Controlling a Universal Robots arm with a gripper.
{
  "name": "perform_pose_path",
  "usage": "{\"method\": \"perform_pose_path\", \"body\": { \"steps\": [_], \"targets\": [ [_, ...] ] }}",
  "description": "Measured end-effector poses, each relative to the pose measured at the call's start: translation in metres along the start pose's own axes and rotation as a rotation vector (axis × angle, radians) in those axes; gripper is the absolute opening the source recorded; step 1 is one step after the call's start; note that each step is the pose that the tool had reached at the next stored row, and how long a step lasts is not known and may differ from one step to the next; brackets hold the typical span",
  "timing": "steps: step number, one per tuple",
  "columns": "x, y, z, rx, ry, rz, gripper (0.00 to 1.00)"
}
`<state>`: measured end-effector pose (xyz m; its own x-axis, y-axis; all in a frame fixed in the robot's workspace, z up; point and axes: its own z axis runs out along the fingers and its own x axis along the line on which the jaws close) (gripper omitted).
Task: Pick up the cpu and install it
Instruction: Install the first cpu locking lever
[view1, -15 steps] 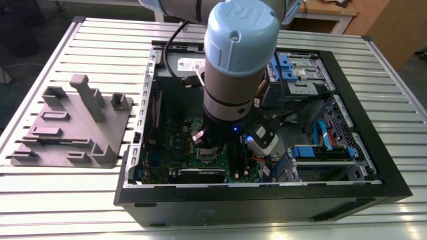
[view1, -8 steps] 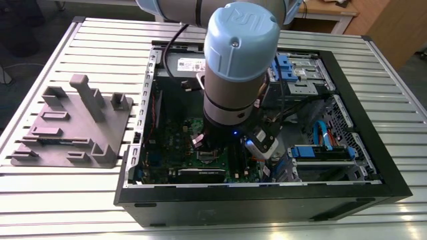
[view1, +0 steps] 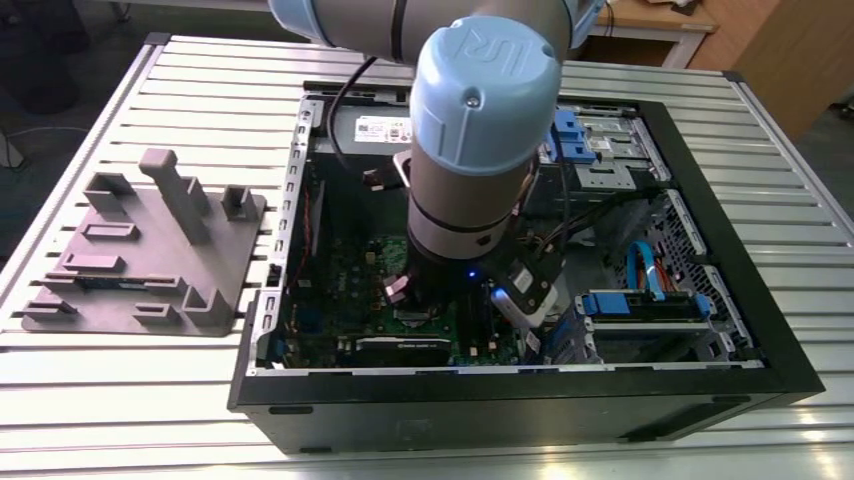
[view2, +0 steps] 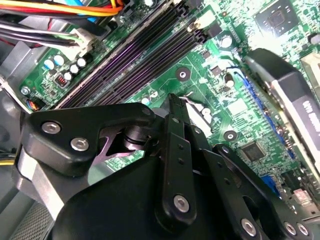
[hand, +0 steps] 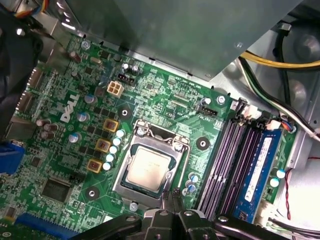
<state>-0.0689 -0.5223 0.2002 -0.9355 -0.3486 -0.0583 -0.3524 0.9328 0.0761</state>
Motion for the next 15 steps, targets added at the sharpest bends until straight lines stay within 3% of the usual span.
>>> {"method": "perform_pose_path", "body": {
  "steps": [15],
  "targets": [
    [-0.004,-0.0074,0.0091,0.0066,0.0024,0.0,0.1]
  ]
}}
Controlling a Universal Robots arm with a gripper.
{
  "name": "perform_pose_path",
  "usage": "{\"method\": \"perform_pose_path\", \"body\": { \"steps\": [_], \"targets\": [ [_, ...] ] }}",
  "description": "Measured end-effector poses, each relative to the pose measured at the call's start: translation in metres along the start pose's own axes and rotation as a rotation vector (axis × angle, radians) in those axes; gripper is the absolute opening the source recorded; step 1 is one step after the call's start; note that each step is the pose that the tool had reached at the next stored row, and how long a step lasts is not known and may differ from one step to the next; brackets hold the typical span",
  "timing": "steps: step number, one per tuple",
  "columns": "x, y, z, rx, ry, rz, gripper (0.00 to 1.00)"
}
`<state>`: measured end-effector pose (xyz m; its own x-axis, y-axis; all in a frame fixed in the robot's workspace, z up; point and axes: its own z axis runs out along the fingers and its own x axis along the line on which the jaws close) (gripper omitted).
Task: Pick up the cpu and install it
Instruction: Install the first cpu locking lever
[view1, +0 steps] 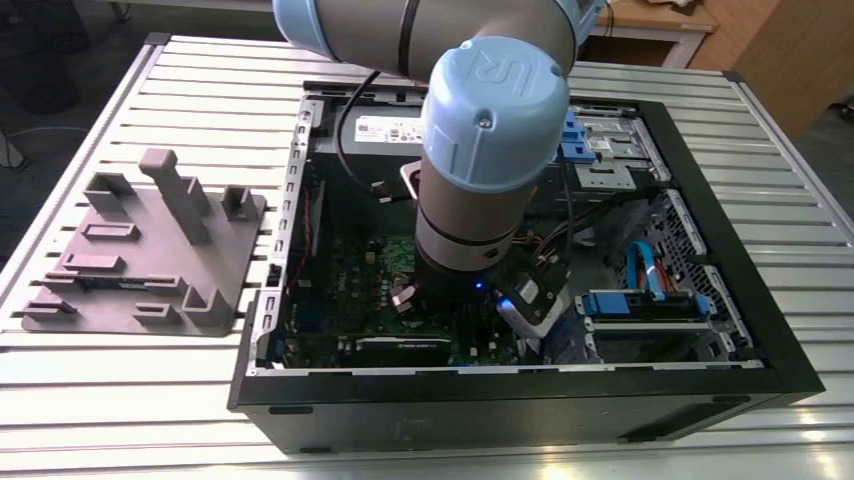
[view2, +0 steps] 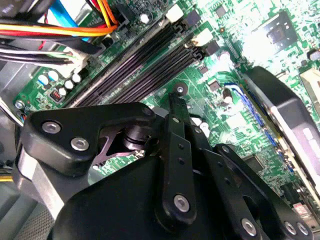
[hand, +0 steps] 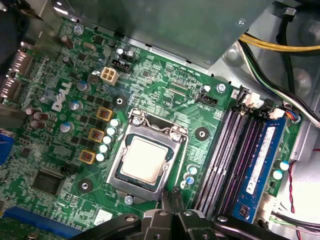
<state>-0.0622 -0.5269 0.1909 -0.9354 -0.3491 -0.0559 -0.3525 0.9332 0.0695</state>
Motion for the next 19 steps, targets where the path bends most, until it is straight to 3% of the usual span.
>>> {"method": "perform_pose_path", "body": {
  "steps": [19],
  "targets": [
    [0.0025,0.0007,0.0028,0.0012,-0.0021,0.0,0.1]
  ]
}}
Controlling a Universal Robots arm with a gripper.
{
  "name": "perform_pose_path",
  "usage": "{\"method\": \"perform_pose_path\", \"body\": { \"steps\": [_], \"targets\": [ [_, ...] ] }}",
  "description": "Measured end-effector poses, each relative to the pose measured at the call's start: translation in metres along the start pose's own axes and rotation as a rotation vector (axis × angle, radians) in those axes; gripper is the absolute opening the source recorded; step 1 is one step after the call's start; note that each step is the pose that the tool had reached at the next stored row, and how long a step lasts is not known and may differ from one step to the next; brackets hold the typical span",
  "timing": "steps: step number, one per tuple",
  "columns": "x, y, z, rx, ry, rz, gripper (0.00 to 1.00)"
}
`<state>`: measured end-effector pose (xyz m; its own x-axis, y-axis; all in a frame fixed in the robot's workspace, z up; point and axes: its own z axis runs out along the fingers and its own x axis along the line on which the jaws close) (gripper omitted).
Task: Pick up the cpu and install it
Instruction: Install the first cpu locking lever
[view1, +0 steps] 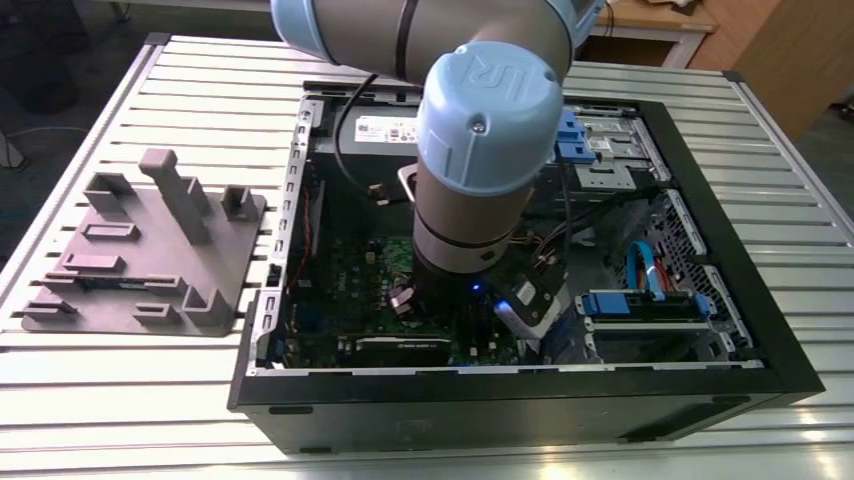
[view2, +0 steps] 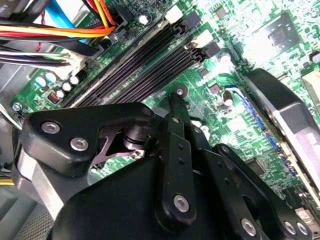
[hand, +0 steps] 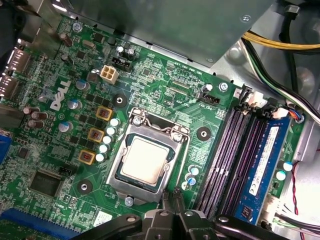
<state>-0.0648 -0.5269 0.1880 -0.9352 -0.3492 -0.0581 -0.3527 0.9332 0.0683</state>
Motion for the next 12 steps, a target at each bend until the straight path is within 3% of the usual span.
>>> {"method": "perform_pose_path", "body": {
  "steps": [12],
  "targets": [
    [0.0018,0.0009,-0.003,0.0003,-0.0005,0.0,0.1]
  ]
}}
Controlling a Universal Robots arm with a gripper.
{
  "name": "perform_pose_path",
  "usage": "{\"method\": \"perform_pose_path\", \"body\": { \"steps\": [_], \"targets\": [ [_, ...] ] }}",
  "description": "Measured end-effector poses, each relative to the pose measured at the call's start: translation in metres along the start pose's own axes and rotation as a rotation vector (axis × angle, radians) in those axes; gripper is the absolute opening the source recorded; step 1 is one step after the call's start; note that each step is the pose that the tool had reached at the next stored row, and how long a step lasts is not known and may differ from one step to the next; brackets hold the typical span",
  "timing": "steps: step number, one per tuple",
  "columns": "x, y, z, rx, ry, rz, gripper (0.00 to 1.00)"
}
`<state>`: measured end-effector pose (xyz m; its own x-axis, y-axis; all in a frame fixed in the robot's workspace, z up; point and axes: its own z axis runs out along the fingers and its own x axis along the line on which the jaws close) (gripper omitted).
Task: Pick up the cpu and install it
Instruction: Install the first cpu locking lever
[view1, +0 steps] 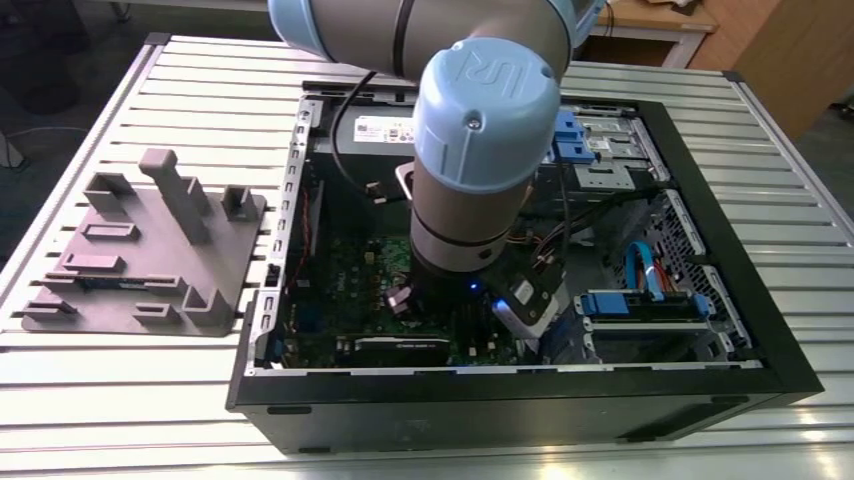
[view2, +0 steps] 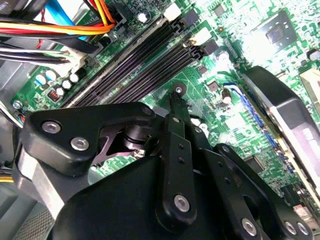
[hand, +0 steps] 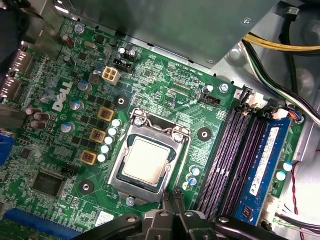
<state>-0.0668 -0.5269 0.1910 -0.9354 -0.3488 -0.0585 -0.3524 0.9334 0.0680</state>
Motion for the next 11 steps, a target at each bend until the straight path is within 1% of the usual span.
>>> {"method": "perform_pose_path", "body": {
  "steps": [4,6,11],
  "targets": [
    [-0.0003,0.0001,-0.0031,0.0001,0.0,0.0,0.1],
    [-0.0005,0.0004,-0.0065,-0.0003,0.0009,0.0,0.1],
    [-0.0011,0.0011,-0.0172,-0.0011,0.0033,0.0,0.1]
  ]
}}
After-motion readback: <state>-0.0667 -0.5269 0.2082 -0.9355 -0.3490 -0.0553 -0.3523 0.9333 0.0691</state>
